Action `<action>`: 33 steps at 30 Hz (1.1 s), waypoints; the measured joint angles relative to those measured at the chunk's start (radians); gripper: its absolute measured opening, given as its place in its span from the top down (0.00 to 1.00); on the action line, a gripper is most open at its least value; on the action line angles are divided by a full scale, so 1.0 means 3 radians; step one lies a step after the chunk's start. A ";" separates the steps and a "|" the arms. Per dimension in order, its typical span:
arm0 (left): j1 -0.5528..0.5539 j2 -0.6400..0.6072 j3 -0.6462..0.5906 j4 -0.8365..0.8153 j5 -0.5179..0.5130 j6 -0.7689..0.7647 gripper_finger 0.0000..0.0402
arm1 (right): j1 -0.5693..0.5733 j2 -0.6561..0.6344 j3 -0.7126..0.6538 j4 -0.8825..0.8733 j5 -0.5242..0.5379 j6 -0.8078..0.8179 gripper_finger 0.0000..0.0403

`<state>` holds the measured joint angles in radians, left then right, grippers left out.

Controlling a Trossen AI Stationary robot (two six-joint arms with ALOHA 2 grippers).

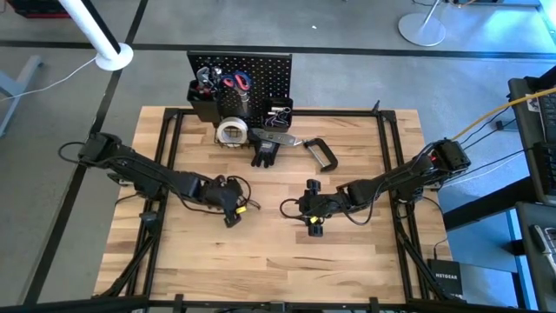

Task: Hang tools onto peg board
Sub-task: Put the safety goggles into the wire basket on the pegboard

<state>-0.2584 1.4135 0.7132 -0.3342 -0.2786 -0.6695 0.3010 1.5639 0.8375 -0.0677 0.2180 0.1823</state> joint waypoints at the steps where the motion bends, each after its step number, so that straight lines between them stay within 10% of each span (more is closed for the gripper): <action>1: -0.0001 -0.0032 0.0020 -0.0013 0.0050 0.0030 0.60 | 0.0000 0.0000 0.0000 -0.0006 0.0000 0.0000 0.40; 16: 0.0056 -0.0248 0.0256 -0.0908 -0.0022 0.1448 0.60 | 0.0000 0.0000 0.0000 -0.0001 -0.0001 0.0000 0.40; 33: 0.0259 -0.0246 -0.0187 -0.0429 0.0329 0.1383 0.74 | 0.0001 0.0000 0.0000 0.0050 0.0028 -0.0013 0.40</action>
<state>-0.1807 1.3396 0.6571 -0.4629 -0.1799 -0.2546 0.3011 1.5639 0.8375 -0.0528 0.2264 0.1783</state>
